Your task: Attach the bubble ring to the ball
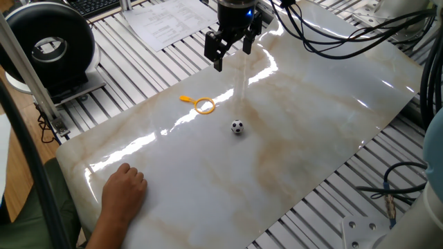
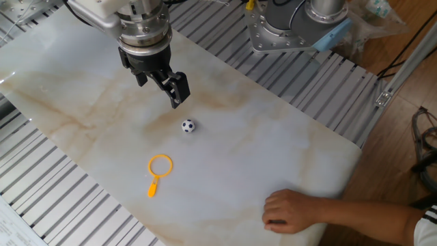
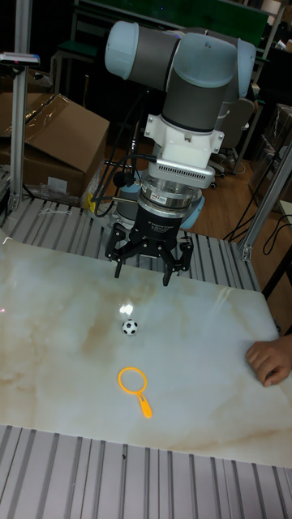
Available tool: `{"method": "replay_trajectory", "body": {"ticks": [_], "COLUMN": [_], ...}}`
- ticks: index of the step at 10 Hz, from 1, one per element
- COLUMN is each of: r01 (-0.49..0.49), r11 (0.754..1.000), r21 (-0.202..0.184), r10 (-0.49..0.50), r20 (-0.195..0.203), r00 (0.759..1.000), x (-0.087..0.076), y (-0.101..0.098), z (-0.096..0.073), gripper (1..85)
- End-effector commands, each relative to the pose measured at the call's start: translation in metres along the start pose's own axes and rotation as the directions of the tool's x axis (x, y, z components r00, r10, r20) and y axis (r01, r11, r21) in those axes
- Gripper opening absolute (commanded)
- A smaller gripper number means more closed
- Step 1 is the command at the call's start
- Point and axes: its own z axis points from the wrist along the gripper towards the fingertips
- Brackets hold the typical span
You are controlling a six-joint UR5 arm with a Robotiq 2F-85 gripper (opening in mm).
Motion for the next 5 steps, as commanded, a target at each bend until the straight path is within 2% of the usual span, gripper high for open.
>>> {"method": "replay_trajectory", "body": {"ticks": [1, 2, 3, 5], "r01": [0.000, 0.046, 0.049, 0.056], "r11": [1.000, 0.996, 0.995, 0.995], "r21": [0.000, -0.078, -0.084, -0.087], "r10": [0.000, -0.033, -0.034, -0.040], "r20": [0.000, 0.155, 0.172, 0.176], "r00": [1.000, 0.987, 0.985, 0.984], "x": [0.000, -0.038, -0.042, -0.041], "y": [0.002, 0.024, 0.025, 0.026], "z": [0.000, -0.003, -0.003, -0.003], "gripper": [84.0, 36.7, 54.3, 57.3]}}
